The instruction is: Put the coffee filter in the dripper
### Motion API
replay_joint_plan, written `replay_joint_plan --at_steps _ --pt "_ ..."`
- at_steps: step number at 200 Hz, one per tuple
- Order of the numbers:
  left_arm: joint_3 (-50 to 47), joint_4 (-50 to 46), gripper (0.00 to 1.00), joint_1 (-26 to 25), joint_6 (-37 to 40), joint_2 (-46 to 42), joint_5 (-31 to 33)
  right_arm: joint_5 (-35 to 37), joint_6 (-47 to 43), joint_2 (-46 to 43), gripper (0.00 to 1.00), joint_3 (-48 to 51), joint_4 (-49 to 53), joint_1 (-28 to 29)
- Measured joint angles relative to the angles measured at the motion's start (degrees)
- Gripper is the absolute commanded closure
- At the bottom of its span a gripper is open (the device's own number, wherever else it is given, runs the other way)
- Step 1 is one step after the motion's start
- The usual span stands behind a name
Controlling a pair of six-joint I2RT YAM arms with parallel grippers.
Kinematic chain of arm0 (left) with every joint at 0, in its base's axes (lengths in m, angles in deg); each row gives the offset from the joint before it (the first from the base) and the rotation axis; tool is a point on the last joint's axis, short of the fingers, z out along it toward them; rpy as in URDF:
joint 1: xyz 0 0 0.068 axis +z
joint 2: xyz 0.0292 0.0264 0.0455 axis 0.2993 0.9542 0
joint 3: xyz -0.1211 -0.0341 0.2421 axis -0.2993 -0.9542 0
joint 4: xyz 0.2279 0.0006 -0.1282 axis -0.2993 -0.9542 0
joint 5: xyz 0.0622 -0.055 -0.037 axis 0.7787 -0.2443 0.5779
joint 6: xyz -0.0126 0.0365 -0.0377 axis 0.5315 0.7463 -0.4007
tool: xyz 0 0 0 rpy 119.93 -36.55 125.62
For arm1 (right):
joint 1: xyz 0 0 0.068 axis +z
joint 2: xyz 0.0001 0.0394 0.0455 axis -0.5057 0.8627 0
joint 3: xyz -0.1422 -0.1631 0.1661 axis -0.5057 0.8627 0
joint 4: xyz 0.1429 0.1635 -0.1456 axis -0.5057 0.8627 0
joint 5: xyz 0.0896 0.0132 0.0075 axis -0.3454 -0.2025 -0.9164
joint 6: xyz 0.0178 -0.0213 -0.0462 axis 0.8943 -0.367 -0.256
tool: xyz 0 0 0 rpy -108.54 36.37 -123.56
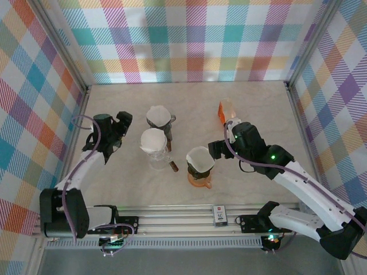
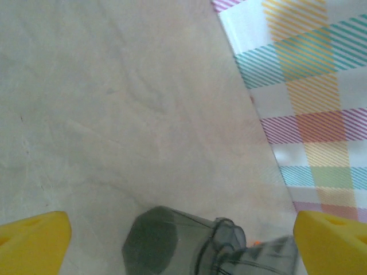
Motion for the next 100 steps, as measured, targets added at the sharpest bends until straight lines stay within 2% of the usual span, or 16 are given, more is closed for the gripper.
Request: replay_joint_plan --at_steps 17,48,72,100 --pt "3.17 -3.54 0.00 -0.17 4.33 -1.07 3.39 0.92 -0.02 0.00 0.01 0.83 -0.48 0.00" --pt "4.15 -5.64 0.00 -4.39 15.91 -3.30 15.41 2.78 -0.04 0.00 0.01 1.57 -1.68 0.00" --pt "3.37 -4.33 0.00 -7.43 25.42 -3.04 23.17 4.24 -0.02 -0.13 0.01 2.82 -3.54 0.00" --pt "1.70 0.37 0.00 -7.78 34.16 1.73 30.49 5.20 -0.24 -0.55 0.01 4.37 -5.01 0.00"
